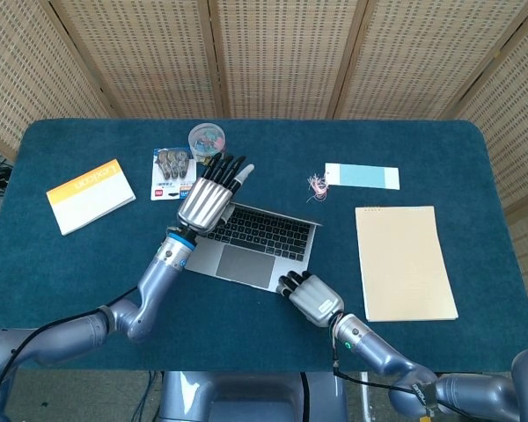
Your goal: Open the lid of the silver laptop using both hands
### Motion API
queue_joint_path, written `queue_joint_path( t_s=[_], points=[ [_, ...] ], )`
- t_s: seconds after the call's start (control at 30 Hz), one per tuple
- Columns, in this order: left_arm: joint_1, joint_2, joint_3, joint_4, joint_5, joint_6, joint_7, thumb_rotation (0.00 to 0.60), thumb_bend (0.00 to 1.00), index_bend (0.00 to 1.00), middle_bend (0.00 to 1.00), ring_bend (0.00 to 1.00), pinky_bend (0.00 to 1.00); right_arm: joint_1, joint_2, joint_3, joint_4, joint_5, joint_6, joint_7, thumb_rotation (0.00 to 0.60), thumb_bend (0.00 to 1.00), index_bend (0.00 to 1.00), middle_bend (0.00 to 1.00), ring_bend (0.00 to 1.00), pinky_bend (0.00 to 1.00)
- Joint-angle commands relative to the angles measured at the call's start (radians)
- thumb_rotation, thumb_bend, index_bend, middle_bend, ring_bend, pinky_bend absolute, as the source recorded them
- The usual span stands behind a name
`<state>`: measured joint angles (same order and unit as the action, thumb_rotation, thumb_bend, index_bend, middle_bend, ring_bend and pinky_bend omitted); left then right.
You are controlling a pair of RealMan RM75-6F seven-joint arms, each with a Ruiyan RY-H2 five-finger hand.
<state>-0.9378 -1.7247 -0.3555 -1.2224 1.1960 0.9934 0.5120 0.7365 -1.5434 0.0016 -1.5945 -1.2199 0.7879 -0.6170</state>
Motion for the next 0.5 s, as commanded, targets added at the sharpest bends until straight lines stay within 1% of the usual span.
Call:
queue_joint_path(
  t_s=[0.03, 0.17, 0.37, 0.5],
  points=[
    [-0.009, 0.005, -0.012, 0.021, -0.023, -0.01, -0.004, 0.6, 0.49, 0.0, 0.0, 0.0, 0.0, 0.003, 0.0, -0.001, 0.0, 0.0, -0.001, 0.003, 0.6, 1.0, 0.19, 0.2, 0.13, 0.25],
    [-0.018, 0.016, -0.019, 0.041, -0.038, -0.018, -0.022, 0.6, 0.49, 0.0, 0.0, 0.0, 0.0, 0.009, -0.002, -0.004, 0.0, -0.003, -0.003, 0.016, 0.6, 1.0, 0.19, 0.2, 0.13, 0.25],
    [-0.03, 0.025, -0.008, 0.072, -0.038, -0.029, -0.045, 0.6, 0.49, 0.0, 0.0, 0.0, 0.0, 0.017, -0.004, -0.004, 0.004, -0.002, -0.007, 0.038, 0.6, 1.0, 0.19, 0.2, 0.13, 0.25],
    [-0.054, 0.024, -0.022, 0.108, -0.05, -0.04, -0.059, 0.6, 0.49, 0.0, 0.0, 0.0, 0.0, 0.024, 0.006, -0.006, -0.001, -0.007, -0.008, 0.04, 0.6, 1.0, 0.19, 0.2, 0.13, 0.25]
  ],
)
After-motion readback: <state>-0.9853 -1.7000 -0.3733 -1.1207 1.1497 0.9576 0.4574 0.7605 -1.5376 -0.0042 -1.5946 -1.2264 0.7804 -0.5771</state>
